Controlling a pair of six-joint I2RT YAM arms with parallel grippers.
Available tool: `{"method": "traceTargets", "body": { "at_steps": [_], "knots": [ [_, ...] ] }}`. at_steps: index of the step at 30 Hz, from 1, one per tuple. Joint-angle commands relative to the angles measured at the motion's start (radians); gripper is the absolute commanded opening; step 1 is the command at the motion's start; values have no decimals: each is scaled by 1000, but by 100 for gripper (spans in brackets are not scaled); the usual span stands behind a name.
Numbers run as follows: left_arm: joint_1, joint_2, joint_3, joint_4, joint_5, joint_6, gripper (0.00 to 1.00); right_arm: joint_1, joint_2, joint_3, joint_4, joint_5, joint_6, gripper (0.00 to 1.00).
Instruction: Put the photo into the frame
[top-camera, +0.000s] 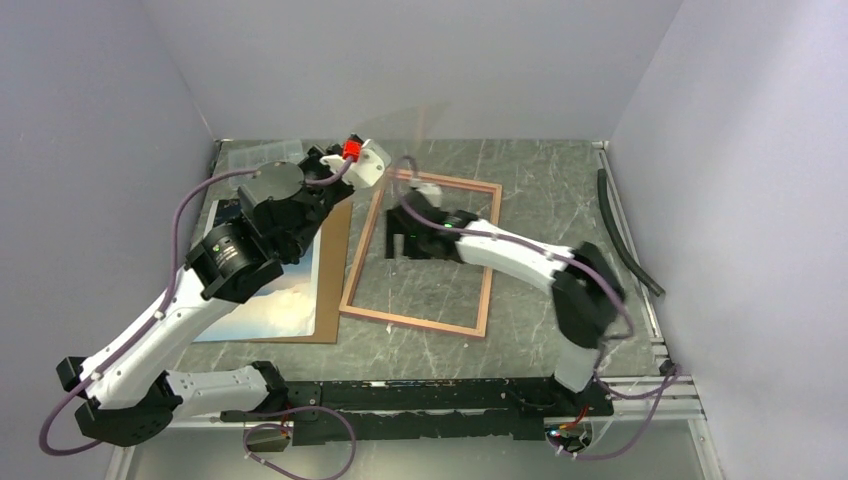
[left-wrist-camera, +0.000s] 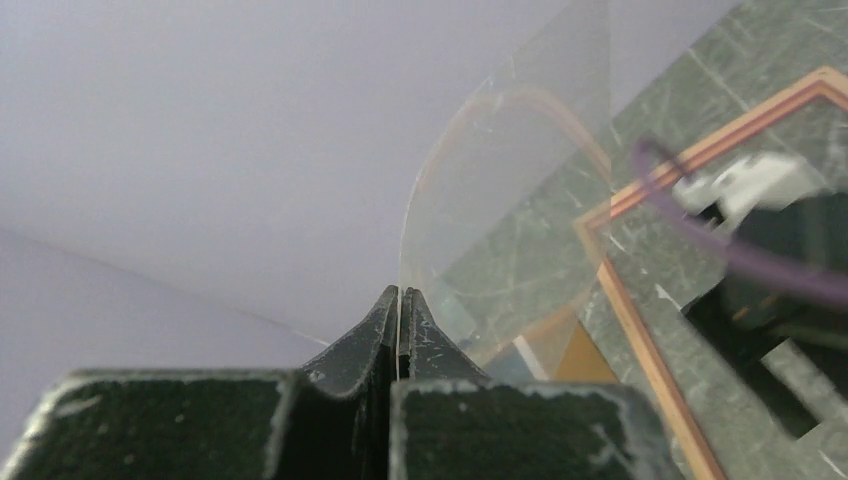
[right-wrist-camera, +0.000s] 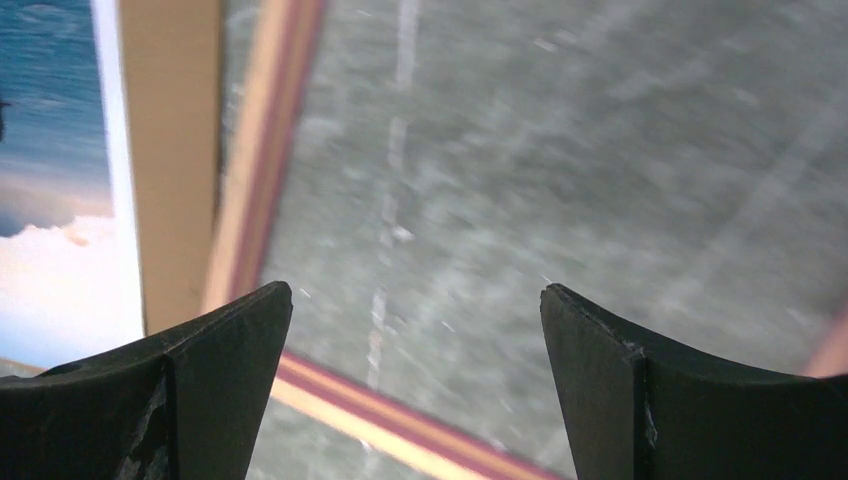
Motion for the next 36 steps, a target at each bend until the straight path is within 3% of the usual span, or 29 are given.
{"method": "traceTargets", "body": {
  "at_steps": [1,6,15,22,33,36],
  "knots": [
    [25,-48,1,86,-82,83,3,87,235,283,-38,34,-43,100],
    [44,-92,-9,46,-104,107,3,109,423,516,-73,52,-68,99],
    [46,-144,-9,-11,-139,126,3,116,600,642,-39,132,-105,89],
    [46,-147,0,-36,-139,122,3,117,641,626,-4,110,-129,75],
    [46,-121,9,-102,-95,46,3,118,509,385,64,89,-108,54],
    [46,-113,10,-115,-79,28,3,119,466,312,91,69,-96,53]
  ]
}}
